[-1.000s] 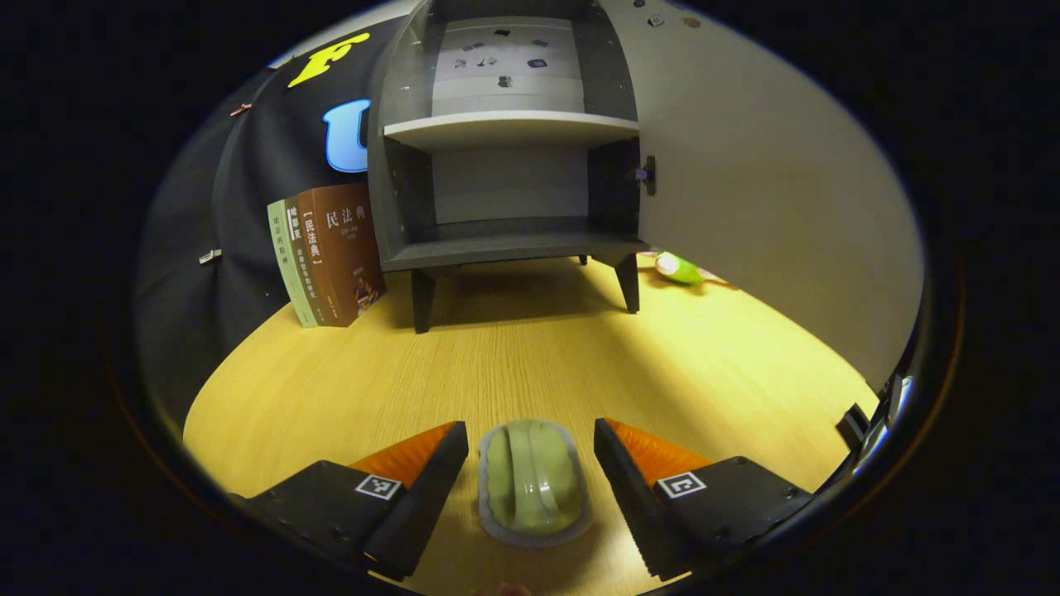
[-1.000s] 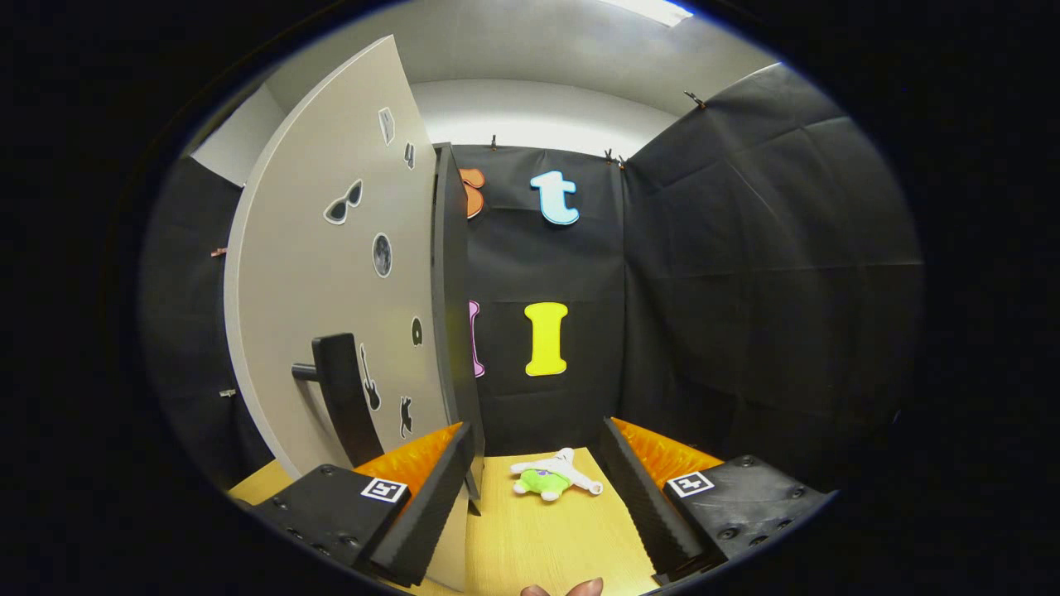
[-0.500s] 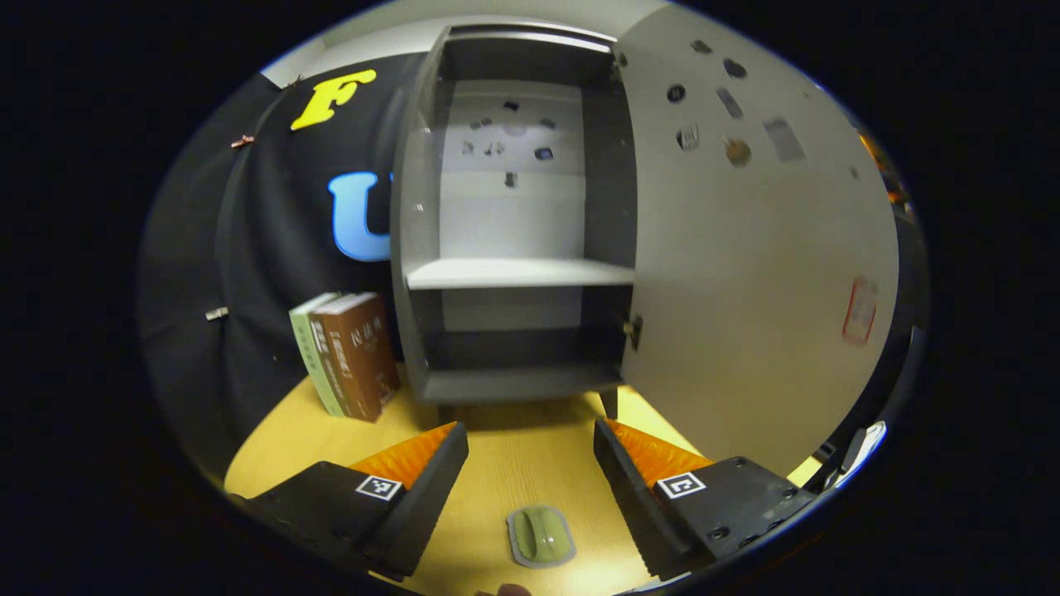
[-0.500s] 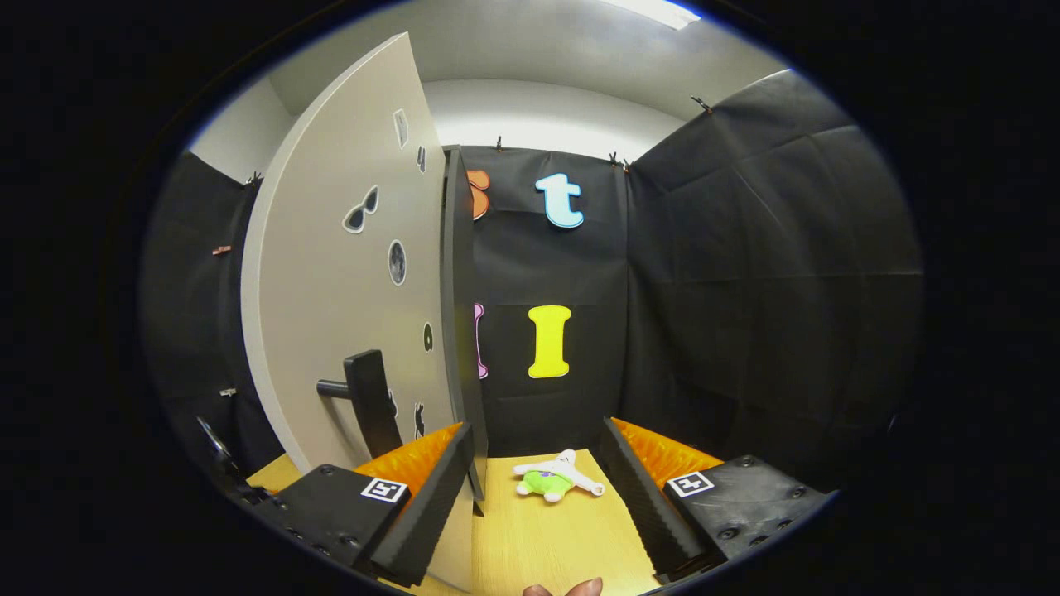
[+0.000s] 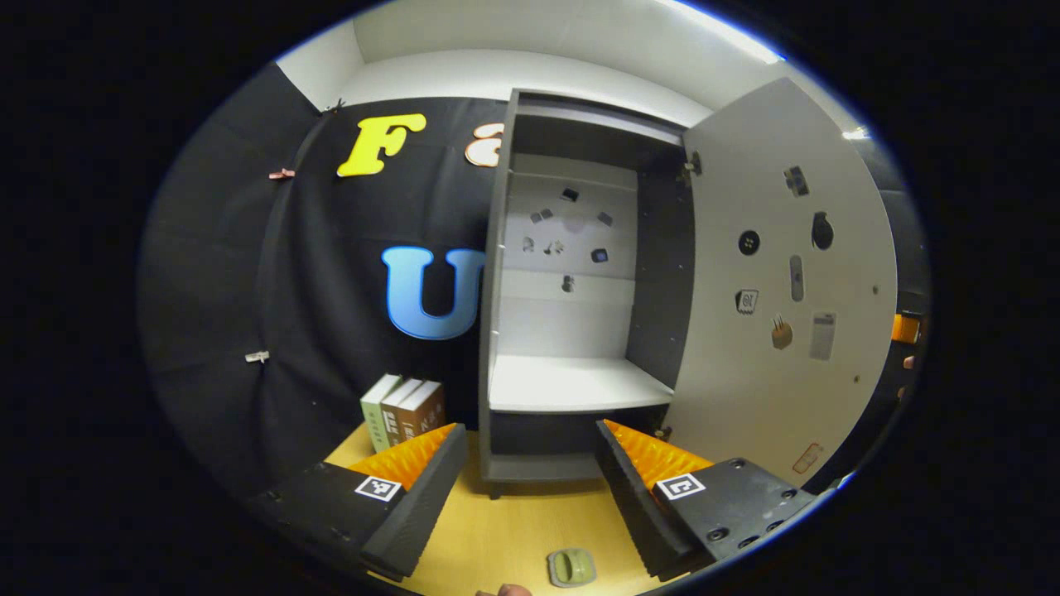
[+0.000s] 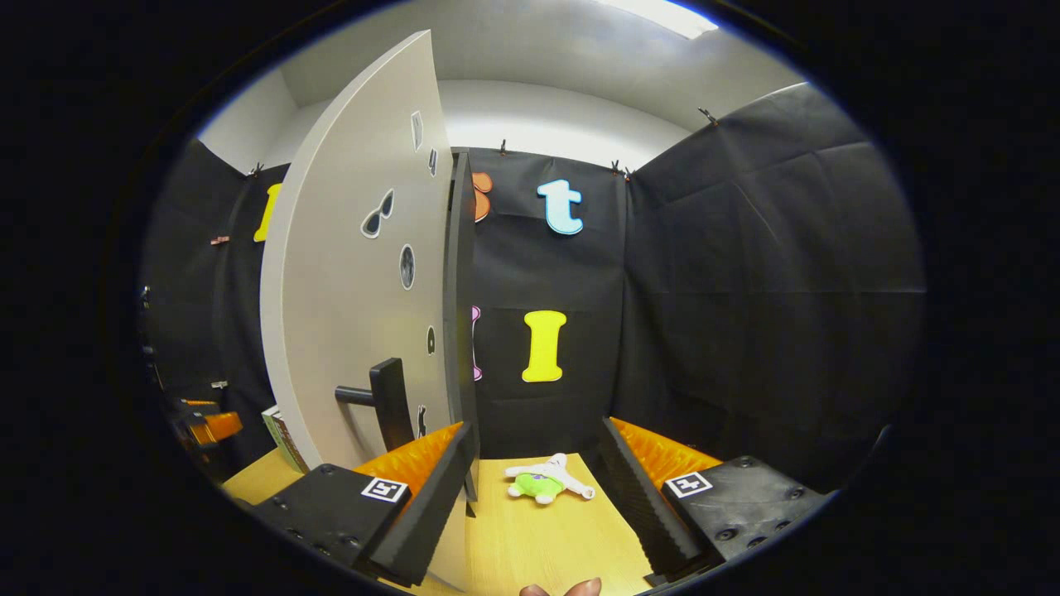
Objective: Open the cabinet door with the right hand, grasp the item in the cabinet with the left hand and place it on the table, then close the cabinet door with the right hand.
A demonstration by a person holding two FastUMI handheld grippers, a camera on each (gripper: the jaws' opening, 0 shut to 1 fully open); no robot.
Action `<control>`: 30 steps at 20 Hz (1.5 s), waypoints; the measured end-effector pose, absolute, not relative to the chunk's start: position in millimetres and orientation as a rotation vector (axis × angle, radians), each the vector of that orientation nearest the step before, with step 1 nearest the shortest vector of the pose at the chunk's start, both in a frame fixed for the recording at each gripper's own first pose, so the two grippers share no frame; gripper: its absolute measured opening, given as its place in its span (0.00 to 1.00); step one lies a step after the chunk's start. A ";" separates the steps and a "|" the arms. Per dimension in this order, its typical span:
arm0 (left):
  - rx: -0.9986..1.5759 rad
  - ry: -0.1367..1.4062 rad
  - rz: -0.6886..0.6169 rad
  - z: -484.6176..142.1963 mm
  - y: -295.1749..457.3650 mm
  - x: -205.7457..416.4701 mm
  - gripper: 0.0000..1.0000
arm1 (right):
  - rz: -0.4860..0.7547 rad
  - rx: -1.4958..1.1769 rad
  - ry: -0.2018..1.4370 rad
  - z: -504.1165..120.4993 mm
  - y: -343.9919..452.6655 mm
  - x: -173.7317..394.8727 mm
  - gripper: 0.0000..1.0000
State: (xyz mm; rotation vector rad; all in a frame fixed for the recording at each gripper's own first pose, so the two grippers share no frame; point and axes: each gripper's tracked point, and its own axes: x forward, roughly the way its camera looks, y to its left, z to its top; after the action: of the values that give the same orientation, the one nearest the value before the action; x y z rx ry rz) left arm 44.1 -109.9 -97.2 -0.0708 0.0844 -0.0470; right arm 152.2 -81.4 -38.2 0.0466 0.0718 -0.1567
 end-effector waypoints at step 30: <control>-0.045 0.055 -0.051 -78.7 -17.3 6.7 0.95 | 0.009 0.134 0.081 -39.3 113.5 174.3 0.97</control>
State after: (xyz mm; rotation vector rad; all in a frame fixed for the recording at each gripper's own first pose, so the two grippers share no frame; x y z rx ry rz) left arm 6.7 -17.3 -78.7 -0.0447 0.0549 -0.0512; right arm 174.3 113.5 -39.3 0.1337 0.0809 0.0088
